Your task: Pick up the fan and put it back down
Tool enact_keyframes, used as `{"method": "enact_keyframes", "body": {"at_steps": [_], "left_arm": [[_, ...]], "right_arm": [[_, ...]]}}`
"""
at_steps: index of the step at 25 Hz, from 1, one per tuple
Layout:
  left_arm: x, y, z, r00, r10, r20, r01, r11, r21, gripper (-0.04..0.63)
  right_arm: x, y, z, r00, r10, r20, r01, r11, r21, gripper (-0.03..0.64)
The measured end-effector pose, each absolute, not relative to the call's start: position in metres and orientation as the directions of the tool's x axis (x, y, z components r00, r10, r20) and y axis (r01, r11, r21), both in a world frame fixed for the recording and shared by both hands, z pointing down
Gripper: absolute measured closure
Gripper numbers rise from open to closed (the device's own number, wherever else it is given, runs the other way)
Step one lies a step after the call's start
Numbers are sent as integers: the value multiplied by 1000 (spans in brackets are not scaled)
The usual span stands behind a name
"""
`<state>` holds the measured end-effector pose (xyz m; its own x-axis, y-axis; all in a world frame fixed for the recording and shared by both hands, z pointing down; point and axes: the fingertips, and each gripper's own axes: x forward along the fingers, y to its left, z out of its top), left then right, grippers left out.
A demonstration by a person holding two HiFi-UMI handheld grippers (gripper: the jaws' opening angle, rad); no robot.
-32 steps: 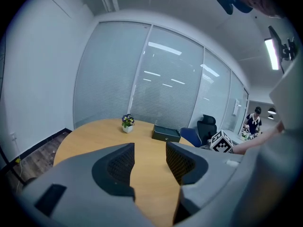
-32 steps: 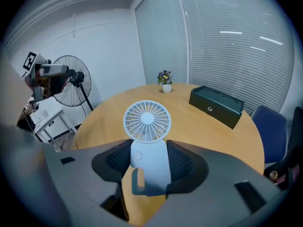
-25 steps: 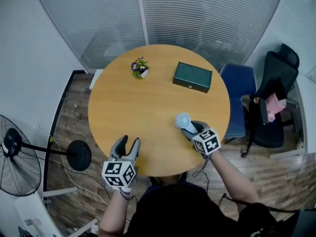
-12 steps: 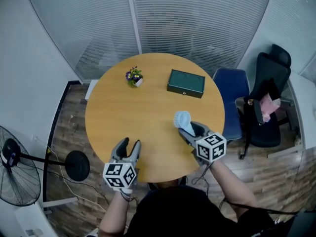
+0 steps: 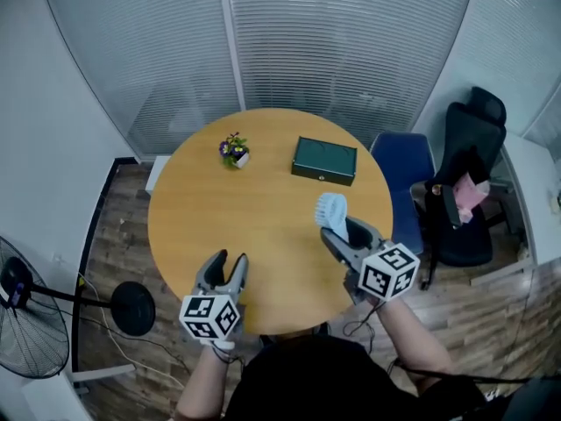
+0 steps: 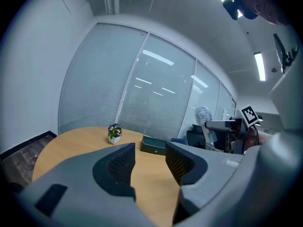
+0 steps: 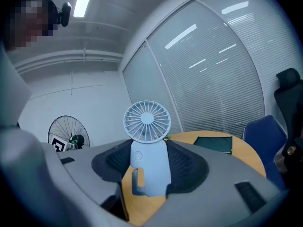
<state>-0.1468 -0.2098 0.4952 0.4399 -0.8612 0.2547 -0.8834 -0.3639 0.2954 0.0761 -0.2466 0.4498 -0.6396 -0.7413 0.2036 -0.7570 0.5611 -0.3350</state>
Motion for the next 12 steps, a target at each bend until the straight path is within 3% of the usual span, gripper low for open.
{"method": "enact_keyframes", "body": {"at_steps": [12], "left_arm": [[-158,-216,473,465,-862,201,-866,-395,307,403]], "right_arm": [[75,-240,379,-603,-797,6,-740,557,-376,390]]}}
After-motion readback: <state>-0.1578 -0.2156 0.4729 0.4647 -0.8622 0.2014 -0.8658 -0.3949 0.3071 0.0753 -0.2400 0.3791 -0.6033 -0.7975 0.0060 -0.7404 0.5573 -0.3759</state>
